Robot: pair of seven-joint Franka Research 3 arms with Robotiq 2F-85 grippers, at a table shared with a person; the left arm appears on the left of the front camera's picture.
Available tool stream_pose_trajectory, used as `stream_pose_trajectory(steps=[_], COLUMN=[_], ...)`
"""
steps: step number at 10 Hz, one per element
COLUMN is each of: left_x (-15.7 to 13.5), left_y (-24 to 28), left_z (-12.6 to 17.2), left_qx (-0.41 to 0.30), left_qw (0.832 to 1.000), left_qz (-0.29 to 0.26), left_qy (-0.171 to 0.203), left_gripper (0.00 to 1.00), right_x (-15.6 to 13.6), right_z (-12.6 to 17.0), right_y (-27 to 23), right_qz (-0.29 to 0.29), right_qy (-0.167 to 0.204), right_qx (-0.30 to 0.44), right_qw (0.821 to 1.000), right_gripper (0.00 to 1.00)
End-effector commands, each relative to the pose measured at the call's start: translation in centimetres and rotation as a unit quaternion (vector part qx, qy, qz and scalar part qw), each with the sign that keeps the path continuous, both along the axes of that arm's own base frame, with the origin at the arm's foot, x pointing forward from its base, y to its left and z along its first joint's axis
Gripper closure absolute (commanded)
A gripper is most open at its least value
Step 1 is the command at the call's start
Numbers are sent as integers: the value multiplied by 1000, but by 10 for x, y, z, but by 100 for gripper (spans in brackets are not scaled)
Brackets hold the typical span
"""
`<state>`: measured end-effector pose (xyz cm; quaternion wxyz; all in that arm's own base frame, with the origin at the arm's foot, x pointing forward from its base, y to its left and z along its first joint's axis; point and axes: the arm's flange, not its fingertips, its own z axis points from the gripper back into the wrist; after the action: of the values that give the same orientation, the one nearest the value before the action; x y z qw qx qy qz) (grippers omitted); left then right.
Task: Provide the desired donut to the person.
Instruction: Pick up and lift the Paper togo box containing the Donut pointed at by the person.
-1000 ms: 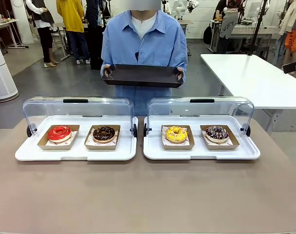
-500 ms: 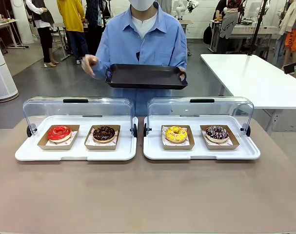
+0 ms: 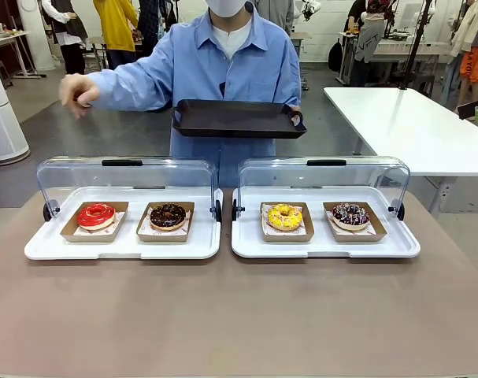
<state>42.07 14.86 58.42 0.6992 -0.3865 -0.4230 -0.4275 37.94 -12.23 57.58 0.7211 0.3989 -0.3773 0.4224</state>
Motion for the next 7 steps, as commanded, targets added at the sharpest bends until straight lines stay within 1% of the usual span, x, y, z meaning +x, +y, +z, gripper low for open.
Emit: stream_pose_trajectory(steps=[1,7], left_x=[-1,-1], left_y=[1,1], left_z=[1,1], left_qx=[-2,-2], left_qw=[1000,1000], left_qz=[-2,-2], left_qy=[-1,-1], left_gripper=[0,0], right_x=[0,0], right_z=[-1,-1], right_y=[-1,-1], right_qz=[1,1], right_qy=[1,1], right_qx=[5,5], right_qw=[1000,1000], right_gripper=[0,0])
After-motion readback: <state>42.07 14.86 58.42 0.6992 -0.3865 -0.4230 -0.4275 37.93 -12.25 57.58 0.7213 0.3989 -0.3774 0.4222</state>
